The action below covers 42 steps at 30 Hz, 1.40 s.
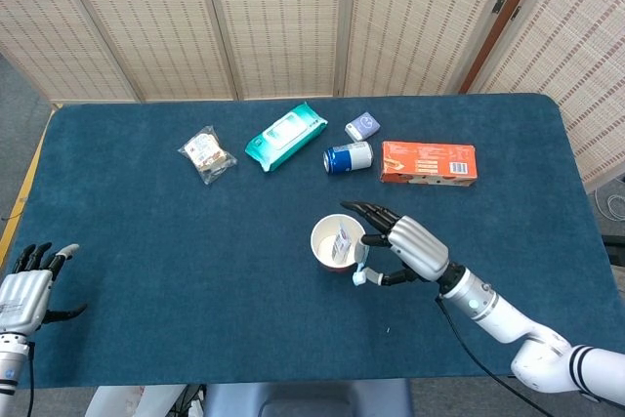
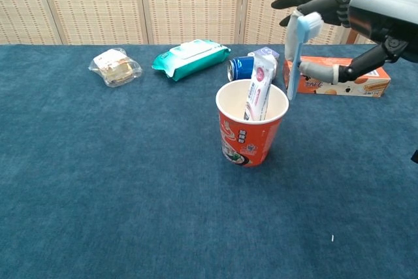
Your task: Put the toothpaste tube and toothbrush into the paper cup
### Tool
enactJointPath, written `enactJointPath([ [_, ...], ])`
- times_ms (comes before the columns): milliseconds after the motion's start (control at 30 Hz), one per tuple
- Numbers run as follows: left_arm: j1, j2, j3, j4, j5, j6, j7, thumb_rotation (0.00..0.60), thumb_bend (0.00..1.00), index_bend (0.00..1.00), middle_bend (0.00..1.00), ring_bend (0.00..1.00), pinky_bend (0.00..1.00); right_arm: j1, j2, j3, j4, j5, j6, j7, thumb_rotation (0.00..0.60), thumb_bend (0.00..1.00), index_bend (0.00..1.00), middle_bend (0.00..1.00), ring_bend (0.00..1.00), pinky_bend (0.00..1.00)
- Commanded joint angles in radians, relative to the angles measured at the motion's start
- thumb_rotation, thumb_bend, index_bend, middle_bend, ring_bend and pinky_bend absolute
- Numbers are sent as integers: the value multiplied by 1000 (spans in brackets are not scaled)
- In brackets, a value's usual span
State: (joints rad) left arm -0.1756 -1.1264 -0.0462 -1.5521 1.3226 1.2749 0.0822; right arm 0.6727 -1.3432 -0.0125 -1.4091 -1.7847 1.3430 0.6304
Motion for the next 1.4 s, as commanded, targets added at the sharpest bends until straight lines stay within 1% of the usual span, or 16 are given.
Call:
enactJointPath([
  [33, 0, 0, 0, 0, 0, 1, -1, 600, 0, 154, 267, 91, 0, 7, -4, -3, -6, 1, -9, 32, 600, 294, 601, 0, 0, 139],
  [733, 2, 5, 1, -4, 4, 1, -10, 600, 0, 154, 267, 92, 0, 27, -74, -6, 49, -9, -7, 144, 600, 294, 601, 0, 0, 139],
  [1167, 1, 9, 0, -3, 3, -2, -20, 600, 0, 155, 267, 93, 0, 39, -115, -5, 114, -7, -4, 175, 600, 294, 601, 0, 0, 139],
  [1400, 0, 10, -1, 0, -2, -8, -26, 600, 0, 155, 267, 94, 1, 44, -139, -9, 159, -4, 0, 214, 600, 294, 601, 0, 0, 139],
])
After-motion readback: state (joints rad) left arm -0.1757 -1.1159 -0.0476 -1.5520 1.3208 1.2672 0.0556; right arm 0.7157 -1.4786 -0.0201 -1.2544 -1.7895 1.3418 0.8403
